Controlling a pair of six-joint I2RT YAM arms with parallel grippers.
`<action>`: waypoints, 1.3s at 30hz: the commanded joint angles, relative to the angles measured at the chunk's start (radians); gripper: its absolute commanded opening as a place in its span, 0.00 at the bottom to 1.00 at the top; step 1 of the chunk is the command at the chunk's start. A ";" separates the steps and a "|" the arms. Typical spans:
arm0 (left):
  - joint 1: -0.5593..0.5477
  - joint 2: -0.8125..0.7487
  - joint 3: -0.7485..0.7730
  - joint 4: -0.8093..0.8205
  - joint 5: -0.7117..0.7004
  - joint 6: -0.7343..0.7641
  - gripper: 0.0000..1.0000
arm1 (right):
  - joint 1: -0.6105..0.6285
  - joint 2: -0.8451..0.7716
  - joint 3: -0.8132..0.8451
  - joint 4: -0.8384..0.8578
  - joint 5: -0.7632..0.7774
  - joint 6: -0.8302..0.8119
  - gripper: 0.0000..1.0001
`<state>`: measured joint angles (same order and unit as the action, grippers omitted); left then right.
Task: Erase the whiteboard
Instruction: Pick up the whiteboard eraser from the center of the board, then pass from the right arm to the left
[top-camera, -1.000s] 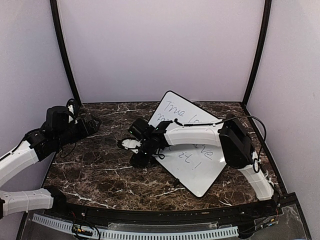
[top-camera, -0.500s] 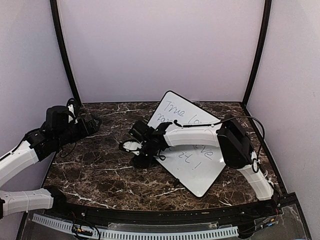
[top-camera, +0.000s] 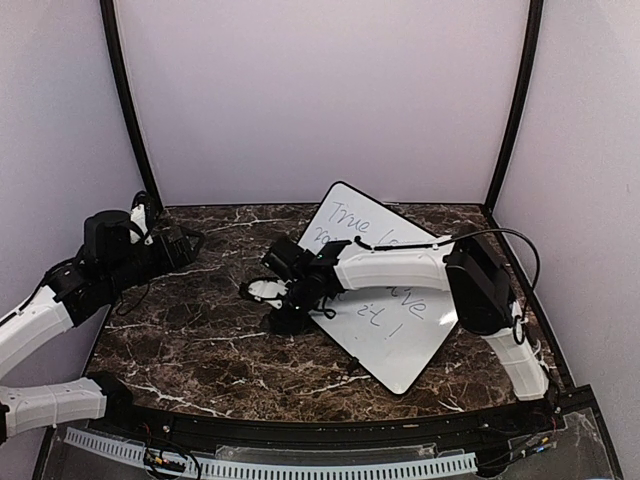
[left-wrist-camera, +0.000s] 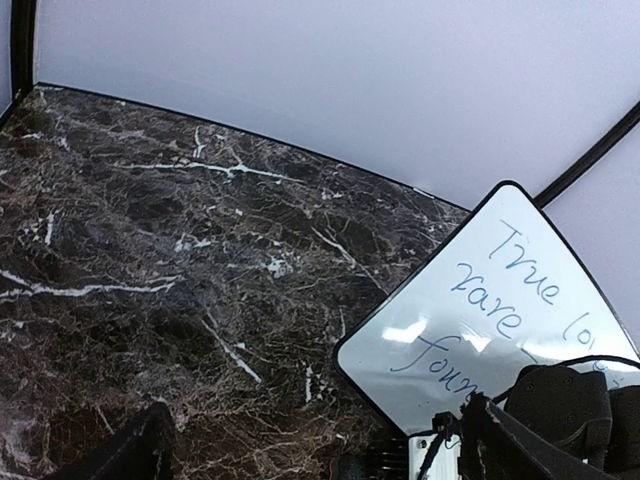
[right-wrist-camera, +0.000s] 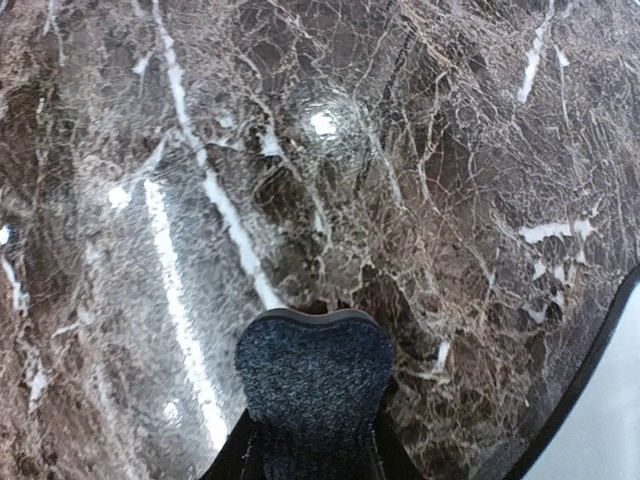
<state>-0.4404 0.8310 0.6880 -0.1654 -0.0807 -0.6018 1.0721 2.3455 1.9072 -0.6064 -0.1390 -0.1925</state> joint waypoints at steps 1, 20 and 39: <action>0.006 -0.077 -0.022 0.120 0.161 0.105 0.99 | -0.005 -0.208 -0.060 0.066 -0.066 0.011 0.17; -0.046 0.020 0.001 0.613 0.846 0.186 0.95 | -0.077 -0.742 -0.501 0.696 -0.528 0.326 0.20; -0.217 0.151 0.073 0.597 0.855 0.257 0.84 | -0.078 -0.658 -0.515 0.978 -0.661 0.533 0.20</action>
<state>-0.6460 0.9844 0.7349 0.3923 0.7597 -0.3614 0.9939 1.6814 1.4002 0.2405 -0.7605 0.2707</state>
